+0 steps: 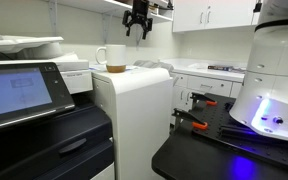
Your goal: Pick up the marker and put it in the cup
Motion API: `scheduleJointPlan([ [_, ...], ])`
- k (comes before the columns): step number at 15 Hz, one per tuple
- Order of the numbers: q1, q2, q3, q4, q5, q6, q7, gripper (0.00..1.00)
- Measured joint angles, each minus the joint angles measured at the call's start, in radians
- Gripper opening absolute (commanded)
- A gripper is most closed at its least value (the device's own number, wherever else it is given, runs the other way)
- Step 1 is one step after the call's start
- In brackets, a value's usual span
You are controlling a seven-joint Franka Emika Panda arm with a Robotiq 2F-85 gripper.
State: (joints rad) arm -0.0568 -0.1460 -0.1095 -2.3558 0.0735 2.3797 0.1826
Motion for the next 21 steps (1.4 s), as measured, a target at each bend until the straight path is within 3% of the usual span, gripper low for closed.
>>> scheduleJointPlan([
  [6,0.001,0.254,0.007,0.173,0.032,0.136,0.301,1.0],
  [11,0.029,0.422,-0.01,0.305,0.03,0.176,0.593,1.0],
  [21,0.164,0.548,-0.134,0.386,-0.044,0.18,1.237,0.92],
])
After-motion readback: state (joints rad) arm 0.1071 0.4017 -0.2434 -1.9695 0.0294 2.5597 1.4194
